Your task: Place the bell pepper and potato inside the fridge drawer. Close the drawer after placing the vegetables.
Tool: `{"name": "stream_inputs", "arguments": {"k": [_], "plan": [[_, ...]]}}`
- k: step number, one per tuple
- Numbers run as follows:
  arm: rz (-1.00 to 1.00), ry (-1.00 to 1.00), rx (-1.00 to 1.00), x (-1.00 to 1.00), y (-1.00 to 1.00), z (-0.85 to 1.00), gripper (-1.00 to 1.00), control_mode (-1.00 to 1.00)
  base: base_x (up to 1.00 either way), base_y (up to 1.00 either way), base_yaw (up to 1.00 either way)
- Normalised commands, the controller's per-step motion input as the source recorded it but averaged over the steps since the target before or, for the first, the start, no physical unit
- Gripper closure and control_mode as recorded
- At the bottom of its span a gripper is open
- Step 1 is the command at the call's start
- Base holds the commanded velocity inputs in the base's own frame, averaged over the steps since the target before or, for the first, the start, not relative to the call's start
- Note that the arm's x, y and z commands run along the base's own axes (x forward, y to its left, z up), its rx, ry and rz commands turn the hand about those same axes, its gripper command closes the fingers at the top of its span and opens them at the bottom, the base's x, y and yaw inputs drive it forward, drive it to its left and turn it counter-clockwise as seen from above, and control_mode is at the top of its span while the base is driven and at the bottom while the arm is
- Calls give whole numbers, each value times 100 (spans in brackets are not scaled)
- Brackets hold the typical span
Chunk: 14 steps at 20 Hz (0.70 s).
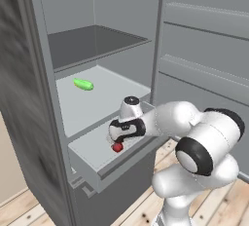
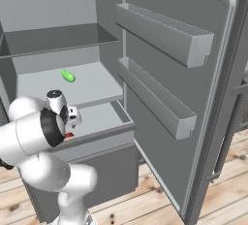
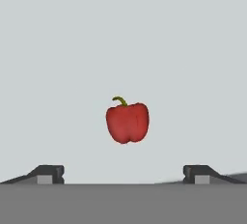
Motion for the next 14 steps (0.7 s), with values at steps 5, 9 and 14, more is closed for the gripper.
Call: {"name": "stream_inputs", "arguments": {"k": [5, 9, 14], "plan": [[-5, -12, 0, -43, 0, 85, -100, -100, 0, 0, 0], [-9, -4, 0, -55, -5, 77, -100, -100, 0, 0, 0], [-14, -1, 0, -43, -46, 55, -100, -100, 0, 0, 0]]}}
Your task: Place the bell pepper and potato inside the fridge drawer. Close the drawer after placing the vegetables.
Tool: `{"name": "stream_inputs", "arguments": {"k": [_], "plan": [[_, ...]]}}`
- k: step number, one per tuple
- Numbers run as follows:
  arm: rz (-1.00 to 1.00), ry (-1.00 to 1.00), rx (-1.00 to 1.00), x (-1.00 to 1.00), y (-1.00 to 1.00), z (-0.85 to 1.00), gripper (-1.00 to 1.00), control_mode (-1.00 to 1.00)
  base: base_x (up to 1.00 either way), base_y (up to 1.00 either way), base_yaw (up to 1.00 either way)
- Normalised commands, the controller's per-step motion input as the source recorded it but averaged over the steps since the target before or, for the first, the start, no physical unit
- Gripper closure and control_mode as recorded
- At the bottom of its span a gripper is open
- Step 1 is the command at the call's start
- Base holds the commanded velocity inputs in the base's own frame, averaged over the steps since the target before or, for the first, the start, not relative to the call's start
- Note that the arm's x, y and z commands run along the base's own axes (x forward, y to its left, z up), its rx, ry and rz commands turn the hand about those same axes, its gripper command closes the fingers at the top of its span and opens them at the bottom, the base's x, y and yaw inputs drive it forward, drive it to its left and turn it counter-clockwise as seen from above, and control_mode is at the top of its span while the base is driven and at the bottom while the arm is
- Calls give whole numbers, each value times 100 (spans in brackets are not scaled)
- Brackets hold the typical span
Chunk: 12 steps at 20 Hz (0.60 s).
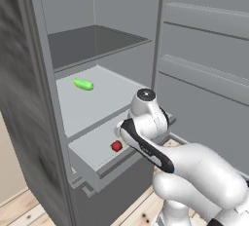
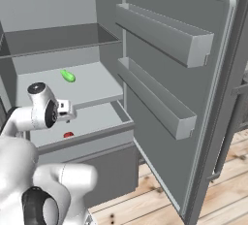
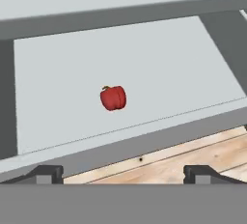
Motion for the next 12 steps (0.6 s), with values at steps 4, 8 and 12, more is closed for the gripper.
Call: {"name": "stream_inputs", "arguments": {"k": [4, 8, 12], "plan": [[-12, -1, 2, -15, -83, 25, -100, -100, 0, 0, 0], [-12, 0, 5, -3, -73, 4, -100, -100, 0, 0, 0], [-8, 0, 2, 0, -32, 0, -100, -100, 0, 0, 0]]}}
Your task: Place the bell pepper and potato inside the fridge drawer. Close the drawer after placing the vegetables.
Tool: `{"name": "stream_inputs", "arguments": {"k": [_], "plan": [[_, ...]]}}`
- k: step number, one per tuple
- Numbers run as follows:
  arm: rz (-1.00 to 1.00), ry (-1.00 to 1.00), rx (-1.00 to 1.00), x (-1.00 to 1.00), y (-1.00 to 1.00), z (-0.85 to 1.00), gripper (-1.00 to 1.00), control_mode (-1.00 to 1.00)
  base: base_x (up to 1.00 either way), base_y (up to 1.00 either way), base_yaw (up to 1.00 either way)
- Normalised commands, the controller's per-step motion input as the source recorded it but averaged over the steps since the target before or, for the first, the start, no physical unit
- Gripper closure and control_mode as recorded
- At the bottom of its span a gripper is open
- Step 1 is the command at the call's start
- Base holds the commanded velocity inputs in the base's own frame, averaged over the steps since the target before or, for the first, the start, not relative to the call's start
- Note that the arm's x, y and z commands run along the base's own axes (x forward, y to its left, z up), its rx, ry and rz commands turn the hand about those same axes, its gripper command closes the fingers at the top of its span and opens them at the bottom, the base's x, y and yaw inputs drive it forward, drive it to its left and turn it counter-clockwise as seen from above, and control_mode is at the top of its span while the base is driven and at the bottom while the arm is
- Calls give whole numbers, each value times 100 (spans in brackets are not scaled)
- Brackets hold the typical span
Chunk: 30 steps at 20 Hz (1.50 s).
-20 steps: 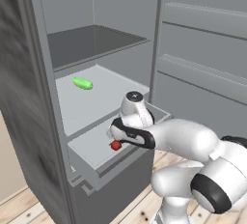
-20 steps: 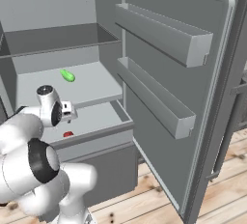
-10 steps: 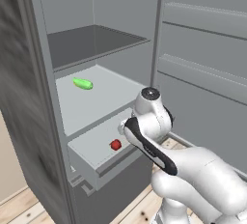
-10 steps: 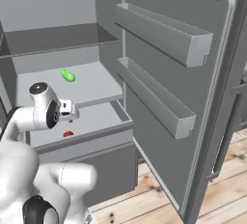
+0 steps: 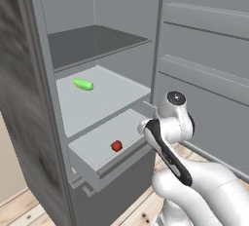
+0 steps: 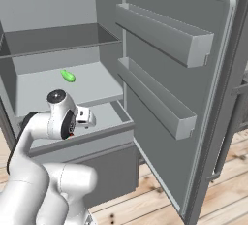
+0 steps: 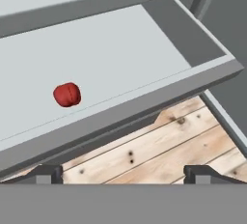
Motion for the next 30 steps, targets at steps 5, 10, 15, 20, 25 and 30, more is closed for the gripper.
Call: {"name": "stream_inputs", "arguments": {"k": [5, 10, 15, 20, 25, 30], "plan": [[0, 0, -2, 0, 3, 0, -100, -100, 0, 0, 0], [0, 0, 0, 0, 1, 0, -100, -100, 0, 0, 0], [-5, -2, 0, -23, 0, -1, -100, 100, -40, -2, -9], [0, 0, 0, 0, 0, 0, -100, 100, -100, 0, -37], [0, 0, 0, 0, 0, 0, -100, 100, -100, 0, -50], [0, 0, 0, 0, 0, 0, -100, 100, -100, 6, -59]]}}
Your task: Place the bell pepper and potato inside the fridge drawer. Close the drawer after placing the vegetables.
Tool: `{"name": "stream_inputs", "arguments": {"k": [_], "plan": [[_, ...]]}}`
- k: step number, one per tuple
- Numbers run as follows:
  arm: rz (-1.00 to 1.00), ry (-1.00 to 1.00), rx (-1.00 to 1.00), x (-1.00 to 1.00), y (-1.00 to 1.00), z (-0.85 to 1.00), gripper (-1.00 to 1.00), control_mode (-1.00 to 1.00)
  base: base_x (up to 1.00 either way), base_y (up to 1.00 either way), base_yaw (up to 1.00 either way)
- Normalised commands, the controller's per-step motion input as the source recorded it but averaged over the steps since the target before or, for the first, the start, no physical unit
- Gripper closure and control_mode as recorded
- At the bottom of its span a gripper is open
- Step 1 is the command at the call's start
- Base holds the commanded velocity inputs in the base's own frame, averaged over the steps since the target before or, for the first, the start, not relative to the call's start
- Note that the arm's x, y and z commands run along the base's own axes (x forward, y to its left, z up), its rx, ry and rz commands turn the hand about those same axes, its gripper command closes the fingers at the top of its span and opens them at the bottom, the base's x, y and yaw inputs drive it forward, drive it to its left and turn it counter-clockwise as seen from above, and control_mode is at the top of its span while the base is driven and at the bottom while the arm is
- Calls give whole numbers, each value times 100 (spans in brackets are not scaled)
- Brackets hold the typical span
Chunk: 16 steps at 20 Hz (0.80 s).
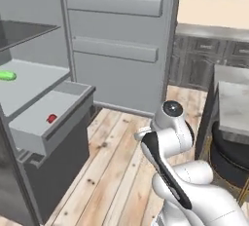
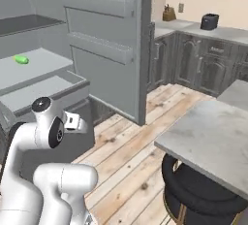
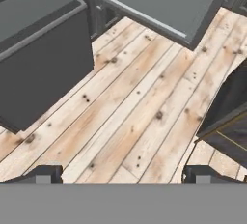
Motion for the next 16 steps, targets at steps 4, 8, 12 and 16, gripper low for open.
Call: {"name": "stream_inputs", "arguments": {"k": [4, 8, 12, 16], "plan": [[0, 0, 0, 0, 0, 0, -100, 100, -99, 0, -65], [0, 0, 0, 0, 0, 0, -100, 100, -65, -1, -70], [0, 0, 0, 0, 0, 0, -100, 100, -7, -52, -67], [0, 0, 0, 0, 0, 0, -100, 100, 14, -96, -66]]}}
